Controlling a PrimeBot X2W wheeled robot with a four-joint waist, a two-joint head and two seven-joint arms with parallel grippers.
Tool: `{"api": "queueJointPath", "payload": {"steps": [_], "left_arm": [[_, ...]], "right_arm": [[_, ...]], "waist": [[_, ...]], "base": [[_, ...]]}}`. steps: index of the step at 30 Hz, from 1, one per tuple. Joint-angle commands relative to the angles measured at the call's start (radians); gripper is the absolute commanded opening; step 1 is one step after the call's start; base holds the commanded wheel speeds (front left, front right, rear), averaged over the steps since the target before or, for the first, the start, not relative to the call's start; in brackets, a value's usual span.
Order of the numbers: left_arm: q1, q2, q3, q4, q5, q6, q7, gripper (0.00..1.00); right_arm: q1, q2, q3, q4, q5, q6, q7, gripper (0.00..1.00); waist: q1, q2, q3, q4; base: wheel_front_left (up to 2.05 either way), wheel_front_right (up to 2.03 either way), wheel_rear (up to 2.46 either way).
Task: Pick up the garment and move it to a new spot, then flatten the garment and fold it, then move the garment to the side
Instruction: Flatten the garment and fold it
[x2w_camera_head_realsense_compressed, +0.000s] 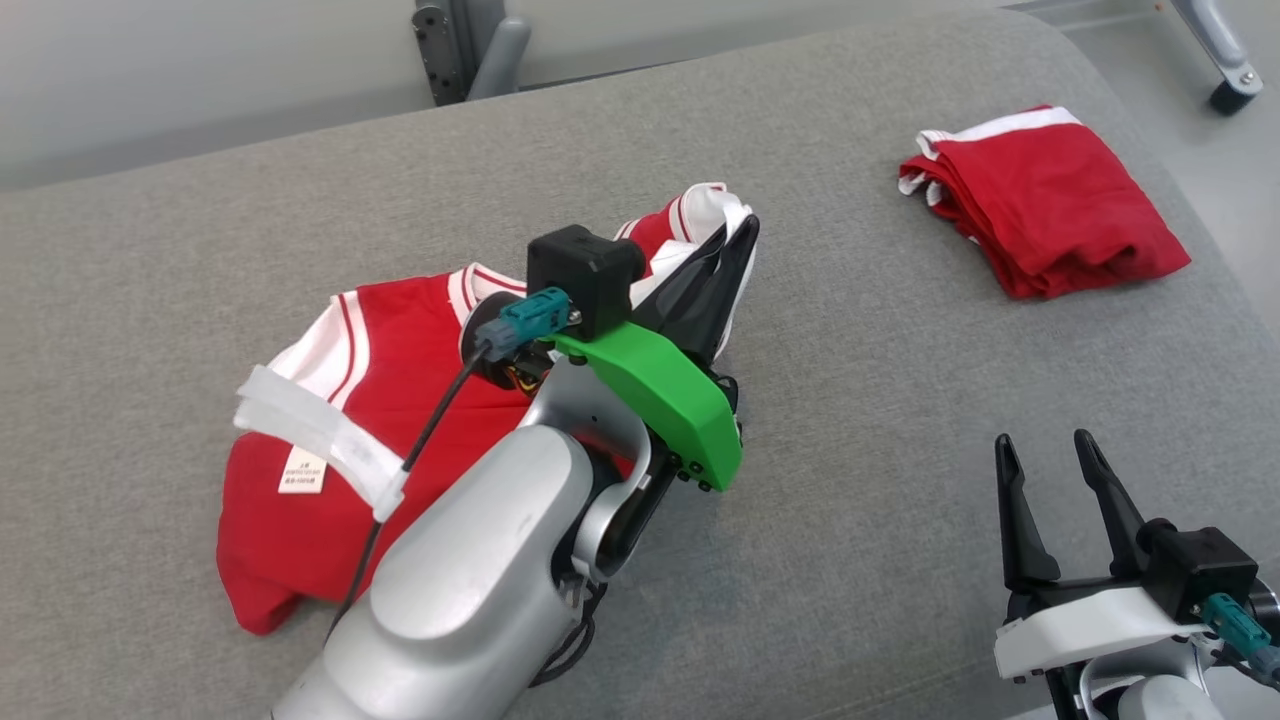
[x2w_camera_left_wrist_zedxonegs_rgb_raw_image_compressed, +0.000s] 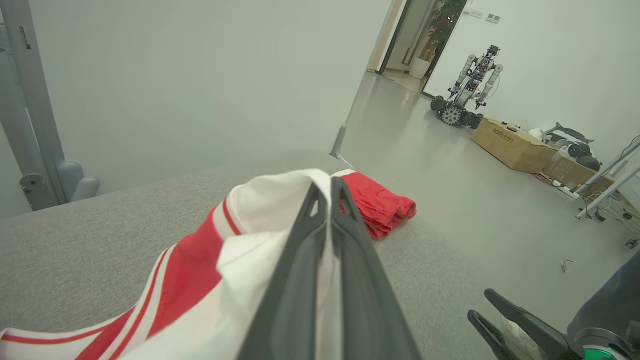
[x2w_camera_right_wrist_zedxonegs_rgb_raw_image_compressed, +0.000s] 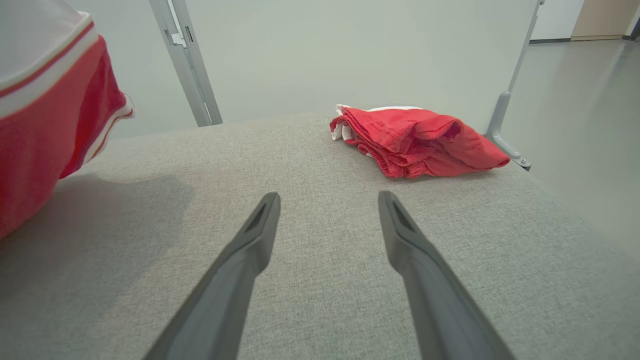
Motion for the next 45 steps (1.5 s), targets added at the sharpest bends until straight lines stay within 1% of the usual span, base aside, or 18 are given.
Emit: {"api": "queueJointPath", "payload": {"steps": [1, 5, 8, 11, 12, 13, 15, 16, 20, 22, 26, 27, 29, 33, 36, 40, 43, 45], "left_arm": [[-0.038, -0.011, -0.019, 0.056, 0.013, 0.001, -0.032, 0.00], [-0.085, -0.017, -0.084, 0.189, -0.022, 0.010, -0.101, 0.00], [-0.119, -0.017, -0.158, 0.239, -0.083, 0.023, -0.144, 0.00], [-0.149, -0.018, -0.239, 0.265, -0.142, 0.049, -0.192, 0.00], [-0.158, -0.018, -0.268, 0.270, -0.153, 0.056, -0.212, 0.05], [-0.167, -0.018, -0.300, 0.274, -0.172, 0.061, -0.228, 0.14], [-0.181, -0.018, -0.352, 0.276, -0.211, 0.068, -0.259, 0.38], [-0.188, -0.018, -0.376, 0.271, -0.230, 0.061, -0.274, 1.00], [-0.217, -0.017, -0.456, 0.284, -0.286, 0.077, -0.297, 1.00], [-0.231, -0.018, -0.479, 0.273, -0.313, 0.076, -0.304, 1.00], [-0.242, -0.018, -0.508, 0.229, -0.360, 0.024, -0.313, 1.00], [-0.242, -0.018, -0.508, 0.229, -0.360, 0.024, -0.313, 1.00], [-0.250, -0.018, -0.514, 0.216, -0.369, 0.009, -0.319, 1.00], [-0.245, -0.018, -0.505, 0.217, -0.324, 0.012, -0.329, 1.00], [-0.201, 0.001, -0.445, 0.219, -0.258, 0.030, -0.331, 1.00], [-0.099, 0.063, -0.325, 0.163, -0.157, 0.053, -0.330, 1.00], [0.004, 0.118, -0.238, 0.115, -0.085, 0.078, -0.330, 1.00], [0.072, 0.145, -0.179, 0.085, -0.044, 0.093, -0.330, 1.00]], "right_arm": [[-0.004, -0.005, 0.001, 0.005, 0.015, -0.001, -0.003, 1.00], [-0.026, -0.004, 0.003, 0.012, 0.030, -0.001, -0.003, 1.00], [-0.030, -0.004, 0.001, 0.019, 0.040, -0.001, -0.003, 1.00], [-0.042, -0.003, 0.004, 0.022, 0.047, -0.001, -0.003, 1.00], [-0.046, -0.004, 0.004, 0.024, 0.050, -0.001, -0.003, 1.00], [-0.050, -0.004, 0.007, 0.027, 0.054, -0.001, -0.003, 1.00], [-0.054, -0.004, 0.010, 0.034, 0.059, -0.001, -0.003, 1.00], [-0.057, -0.004, 0.011, 0.037, 0.065, -0.001, -0.003, 1.00], [-0.071, -0.004, 0.013, 0.047, 0.076, -0.001, -0.003, 1.00], [-0.068, -0.004, 0.010, 0.049, 0.075, -0.001, -0.003, 1.00], [-0.064, -0.004, -0.002, 0.050, 0.068, -0.001, -0.003, 1.00], [-0.064, -0.004, -0.002, 0.050, 0.068, -0.001, -0.003, 1.00], [-0.059, -0.004, -0.009, 0.046, 0.060, -0.001, -0.003, 1.00], [-0.045, -0.004, -0.028, 0.035, 0.043, -0.001, -0.003, 1.00], [-0.040, -0.004, -0.038, 0.027, 0.026, -0.001, -0.003, 1.00], [-0.020, -0.004, -0.045, 0.012, 0.006, -0.001, -0.003, 1.00], [-0.005, -0.004, -0.057, 0.000, -0.003, -0.001, -0.003, 1.00], [0.008, -0.004, -0.068, -0.007, -0.011, -0.001, -0.003, 1.00]], "waist": [[0.0000, 0.0054, 0.054, -0.058], [0.0000, 0.0054, 0.093, -0.095], [0.0000, 0.0054, 0.114, -0.120], [0.0000, 0.0054, 0.130, -0.137], [0.0000, 0.0054, 0.134, -0.141], [0.0000, 0.0054, 0.138, -0.145], [0.0000, 0.0054, 0.143, -0.152], [0.0000, 0.0054, 0.145, -0.155], [0.0000, 0.0054, 0.150, -0.157], [0.0000, 0.0054, 0.151, -0.153], [0.0000, 0.0054, 0.144, -0.133], [0.0000, 0.0054, 0.144, -0.133], [0.0000, 0.0054, 0.137, -0.119], [0.0000, 0.0054, 0.114, -0.085], [0.0000, 0.0054, 0.093, -0.059], [0.0000, 0.0054, 0.059, -0.028], [0.0000, 0.0054, 0.030, -0.003], [0.0000, 0.0054, 0.015, 0.017]], "base": [[0.00, 0.00, 0.00], [0.00, 0.00, 0.00], [0.00, 0.00, 0.00], [0.00, 0.00, 0.00], [0.00, 0.00, 0.00], [0.00, 0.00, 0.00], [0.00, 0.00, 0.00], [0.00, 0.00, 0.00], [0.00, 0.00, 0.00], [0.00, 0.00, 0.00], [0.00, 0.00, 0.00], [0.00, 0.00, 0.00], [0.00, 0.00, 0.00], [0.00, 0.00, 0.00], [0.00, 0.00, 0.00], [0.00, 0.00, 0.00], [0.00, 0.00, 0.00], [0.00, 0.00, 0.00]]}}
